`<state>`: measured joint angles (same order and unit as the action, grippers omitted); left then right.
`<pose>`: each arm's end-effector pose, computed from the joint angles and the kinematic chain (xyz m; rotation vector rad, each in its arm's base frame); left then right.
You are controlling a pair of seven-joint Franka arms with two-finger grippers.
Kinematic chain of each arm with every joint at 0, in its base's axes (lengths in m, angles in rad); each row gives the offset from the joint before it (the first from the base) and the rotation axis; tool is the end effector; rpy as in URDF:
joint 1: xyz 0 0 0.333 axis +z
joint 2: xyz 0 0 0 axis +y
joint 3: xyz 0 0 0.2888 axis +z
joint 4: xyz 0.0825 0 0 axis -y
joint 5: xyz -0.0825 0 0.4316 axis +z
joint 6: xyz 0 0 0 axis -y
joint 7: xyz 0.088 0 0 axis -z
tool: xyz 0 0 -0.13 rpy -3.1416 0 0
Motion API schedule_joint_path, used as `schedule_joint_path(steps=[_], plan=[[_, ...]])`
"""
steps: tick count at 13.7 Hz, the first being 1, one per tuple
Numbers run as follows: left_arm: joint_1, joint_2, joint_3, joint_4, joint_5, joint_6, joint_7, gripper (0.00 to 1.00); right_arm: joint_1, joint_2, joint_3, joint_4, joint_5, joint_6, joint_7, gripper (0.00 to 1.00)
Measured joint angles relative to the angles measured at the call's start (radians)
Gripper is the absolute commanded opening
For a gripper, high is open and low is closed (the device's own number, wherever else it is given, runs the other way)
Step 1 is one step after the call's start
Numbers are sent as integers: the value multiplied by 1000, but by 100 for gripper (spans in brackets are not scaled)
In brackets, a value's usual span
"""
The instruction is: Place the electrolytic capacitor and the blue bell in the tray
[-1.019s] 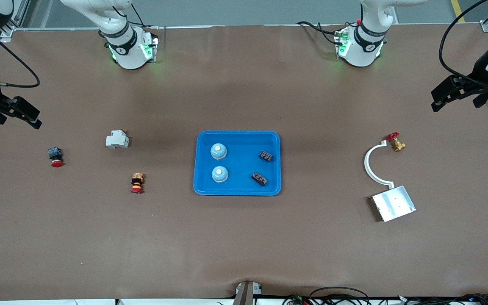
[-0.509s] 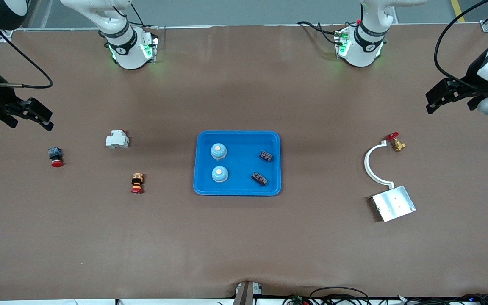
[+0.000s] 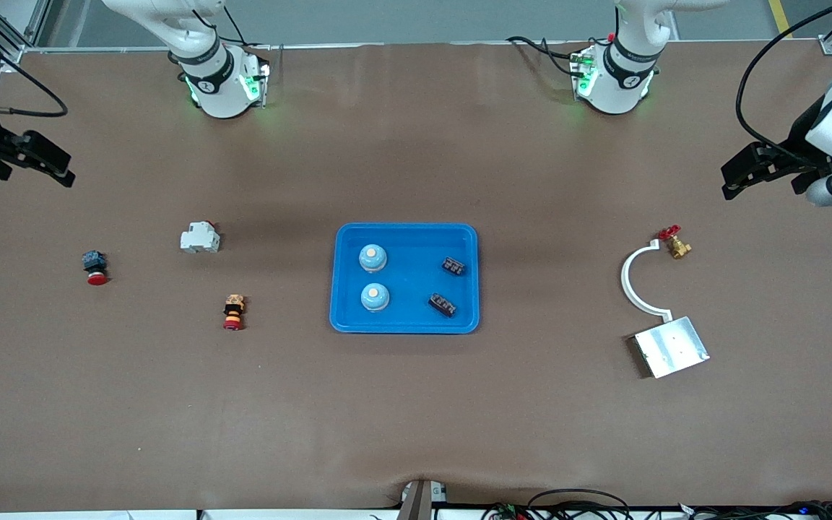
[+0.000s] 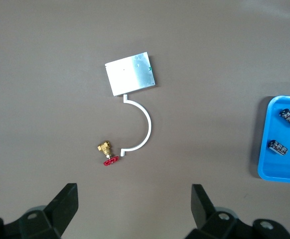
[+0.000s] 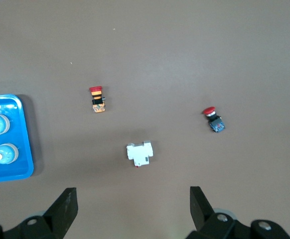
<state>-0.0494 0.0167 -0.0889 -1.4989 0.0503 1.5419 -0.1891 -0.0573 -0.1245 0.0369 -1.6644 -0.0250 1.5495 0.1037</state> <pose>0.6003 -0.0764 0.5991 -3.0962 -0.0820 -0.0526 0.5639 -0.0138 0.5965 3.1063 -0.1944 0.0167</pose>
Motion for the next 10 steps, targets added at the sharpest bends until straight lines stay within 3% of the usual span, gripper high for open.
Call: schedule_joint_path(steps=[10], plan=[[3, 0, 1, 5, 0, -13, 0, 100, -18, 1, -13, 116, 0, -111, -6, 100]])
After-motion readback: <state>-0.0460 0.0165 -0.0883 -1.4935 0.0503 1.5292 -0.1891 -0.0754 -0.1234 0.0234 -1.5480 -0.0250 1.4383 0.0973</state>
